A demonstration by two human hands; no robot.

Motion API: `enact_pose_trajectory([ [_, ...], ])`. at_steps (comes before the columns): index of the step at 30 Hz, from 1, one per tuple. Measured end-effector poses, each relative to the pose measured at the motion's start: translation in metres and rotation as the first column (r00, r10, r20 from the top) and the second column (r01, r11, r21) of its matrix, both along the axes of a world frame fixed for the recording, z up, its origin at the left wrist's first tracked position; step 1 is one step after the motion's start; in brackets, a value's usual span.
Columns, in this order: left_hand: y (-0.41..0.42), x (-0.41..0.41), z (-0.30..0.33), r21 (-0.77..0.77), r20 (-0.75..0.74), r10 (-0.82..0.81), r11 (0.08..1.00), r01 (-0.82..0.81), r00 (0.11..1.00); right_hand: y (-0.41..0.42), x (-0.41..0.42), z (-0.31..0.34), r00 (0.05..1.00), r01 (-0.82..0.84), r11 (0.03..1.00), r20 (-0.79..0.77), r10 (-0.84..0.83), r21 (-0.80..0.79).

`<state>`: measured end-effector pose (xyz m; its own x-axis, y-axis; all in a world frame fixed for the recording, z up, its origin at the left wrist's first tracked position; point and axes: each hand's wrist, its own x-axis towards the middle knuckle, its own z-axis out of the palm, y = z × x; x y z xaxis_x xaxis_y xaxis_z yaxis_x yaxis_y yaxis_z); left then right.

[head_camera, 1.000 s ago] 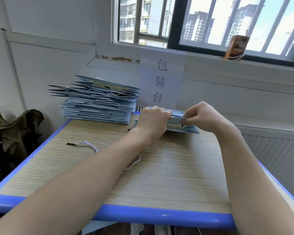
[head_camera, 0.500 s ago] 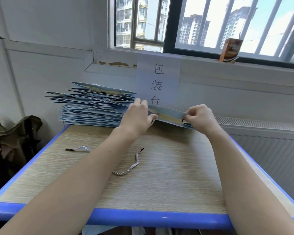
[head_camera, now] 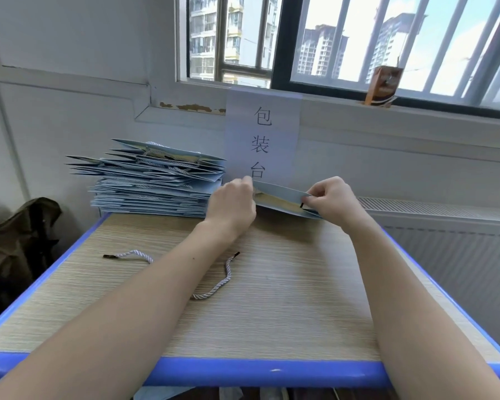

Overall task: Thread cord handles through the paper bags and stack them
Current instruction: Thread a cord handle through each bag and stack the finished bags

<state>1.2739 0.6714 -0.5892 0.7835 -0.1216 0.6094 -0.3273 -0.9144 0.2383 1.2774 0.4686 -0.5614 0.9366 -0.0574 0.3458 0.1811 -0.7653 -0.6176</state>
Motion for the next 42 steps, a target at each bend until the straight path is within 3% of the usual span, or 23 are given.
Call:
enact_pose_trajectory([
  [4, 0.0, -0.001, 0.003, -0.101, -0.048, -0.009, 0.995, 0.004, 0.999, 0.003, 0.0, 0.0, 1.0, -0.021, 1.0, -0.024, 0.02, -0.004],
  [8, -0.004, -0.001, 0.0, -0.091, -0.125, -0.001, 0.996, -0.011, 0.992, 0.005, -0.001, -0.001, 0.999, -0.031, 0.999, -0.037, 0.03, -0.025],
  [15, -0.004, 0.005, -0.008, -0.042, -0.045, 0.065, 0.997, -0.066, 0.997, 0.005, -0.001, -0.003, 0.998, -0.035, 0.999, -0.053, 0.033, -0.034],
  [21, 0.005, 0.011, -0.012, 0.045, -0.216, -0.191, 0.978, 0.205, 0.958, 0.0, -0.001, -0.001, 0.998, -0.024, 1.0, -0.059, 0.023, -0.018],
  [26, 0.003, 0.014, -0.009, -0.258, -0.108, -0.247, 0.942, 0.213, 0.963, 0.003, -0.003, -0.002, 0.997, -0.034, 0.999, -0.064, 0.033, -0.01],
  [28, -0.001, 0.012, -0.004, -0.47, -0.089, -0.324, 0.847, 0.247, 0.942, 0.004, -0.004, -0.001, 0.997, -0.046, 0.999, -0.066, 0.045, -0.014],
  [30, -0.007, 0.008, -0.002, -0.671, -0.101, -0.427, 0.696, 0.255, 0.899, 0.005, -0.005, -0.001, 0.996, -0.059, 0.998, -0.073, 0.057, -0.025],
  [32, -0.01, 0.008, -0.004, -0.795, -0.101, -0.509, 0.558, 0.238, 0.855, 0.007, -0.005, 0.0, 0.995, -0.064, 0.997, -0.075, 0.061, -0.038],
  [33, -0.011, 0.009, -0.006, -0.81, -0.107, -0.525, 0.538, 0.232, 0.844, 0.007, -0.005, -0.001, 0.996, -0.063, 0.997, -0.073, 0.06, -0.04],
  [35, -0.011, 0.01, -0.009, -0.723, -0.134, -0.498, 0.64, 0.259, 0.857, 0.006, -0.004, -0.001, 0.996, -0.059, 0.998, -0.076, 0.056, -0.037],
  [38, -0.012, 0.011, -0.015, -0.3, -0.073, -0.345, 0.902, 0.309, 0.936, 0.006, -0.005, -0.001, 0.992, -0.075, 0.996, -0.101, 0.07, -0.048],
  [40, -0.013, 0.01, -0.017, -0.128, -0.031, -0.297, 0.948, 0.291, 0.954, 0.007, -0.006, -0.001, 0.991, -0.088, 0.995, -0.108, 0.082, -0.048],
  [42, -0.014, 0.009, -0.017, -0.07, 0.021, -0.315, 0.946, 0.316, 0.949, 0.007, -0.006, 0.001, 0.99, -0.092, 0.995, -0.106, 0.089, -0.03],
])
